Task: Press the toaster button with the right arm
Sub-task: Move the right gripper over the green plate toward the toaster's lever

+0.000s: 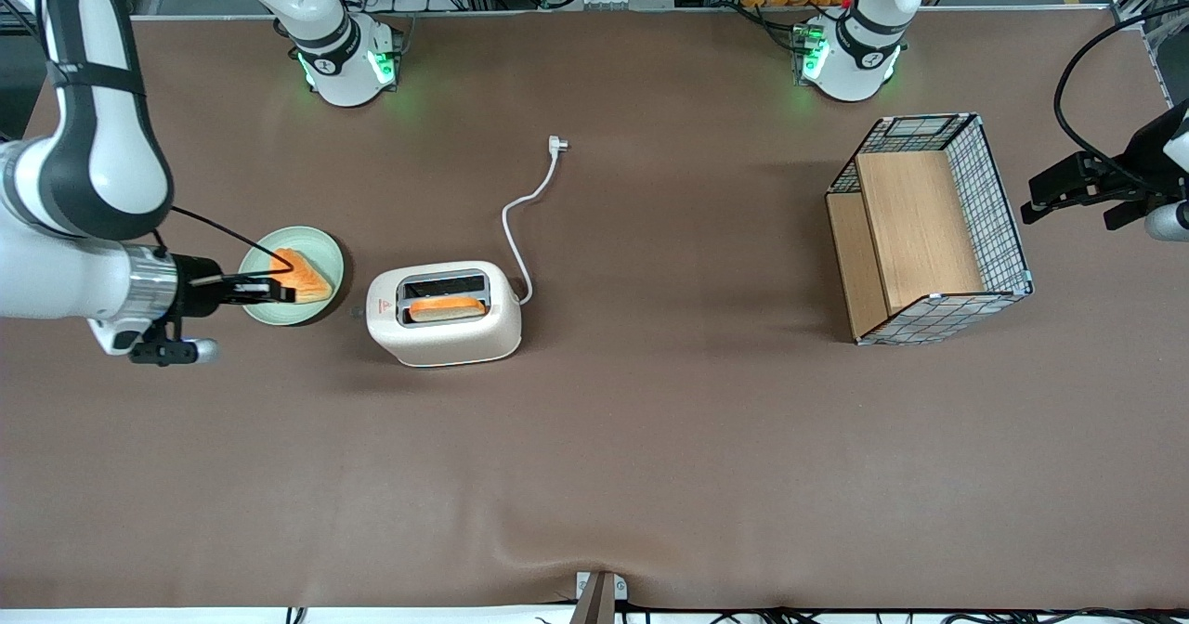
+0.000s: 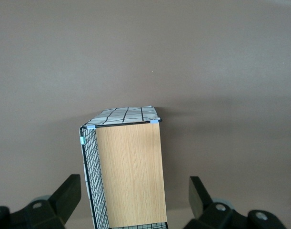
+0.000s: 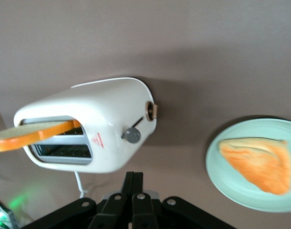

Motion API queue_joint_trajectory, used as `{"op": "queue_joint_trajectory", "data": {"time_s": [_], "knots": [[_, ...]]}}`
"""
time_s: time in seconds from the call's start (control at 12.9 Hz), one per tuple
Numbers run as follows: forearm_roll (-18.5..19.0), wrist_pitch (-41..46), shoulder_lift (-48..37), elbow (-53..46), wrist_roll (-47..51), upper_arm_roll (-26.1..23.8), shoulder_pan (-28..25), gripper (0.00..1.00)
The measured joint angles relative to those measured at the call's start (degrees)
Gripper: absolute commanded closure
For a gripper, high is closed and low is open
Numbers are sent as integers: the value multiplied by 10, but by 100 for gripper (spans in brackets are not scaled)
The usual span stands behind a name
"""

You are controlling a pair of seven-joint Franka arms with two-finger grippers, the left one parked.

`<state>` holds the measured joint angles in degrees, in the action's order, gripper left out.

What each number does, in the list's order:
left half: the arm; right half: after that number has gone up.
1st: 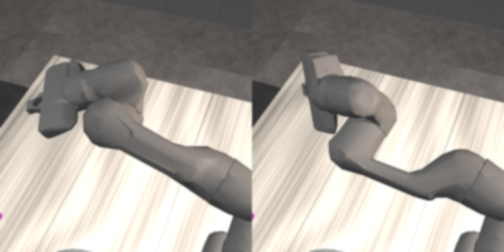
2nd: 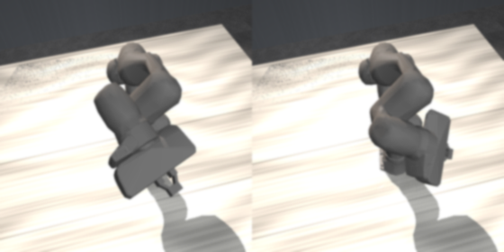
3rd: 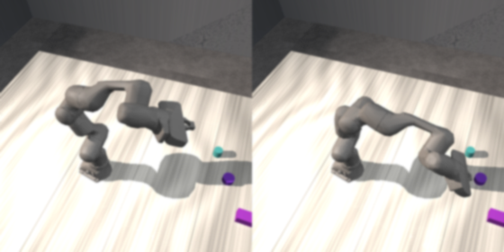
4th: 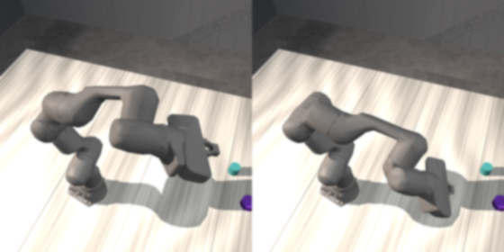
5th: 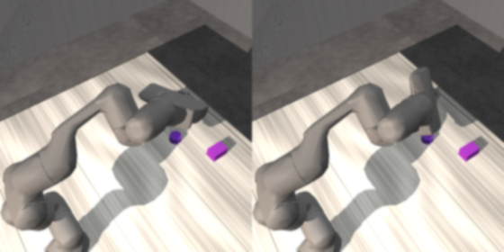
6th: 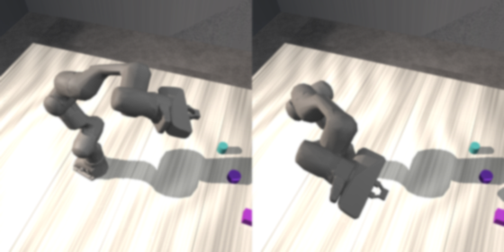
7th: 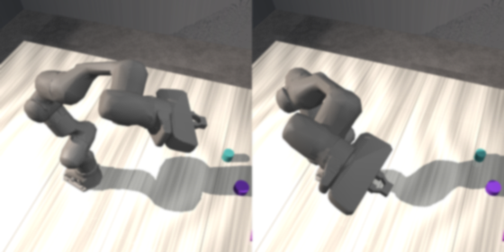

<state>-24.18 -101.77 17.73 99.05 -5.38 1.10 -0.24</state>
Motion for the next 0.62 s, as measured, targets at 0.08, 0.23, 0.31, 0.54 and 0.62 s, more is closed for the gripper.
{"op": "queue_joint_trajectory", "data": {"time_s": [0.08,0.23,0.31,0.54,0.62], "knots": [[-10,-23,0,19,0,-1,-5,100],[-25,-62,0,48,0,-2,-19,100],[-30,-83,0,62,0,-3,-25,100],[-45,-119,0,92,-9,-3,-33,100],[-47,-121,0,95,-9,-3,-34,100]]}}
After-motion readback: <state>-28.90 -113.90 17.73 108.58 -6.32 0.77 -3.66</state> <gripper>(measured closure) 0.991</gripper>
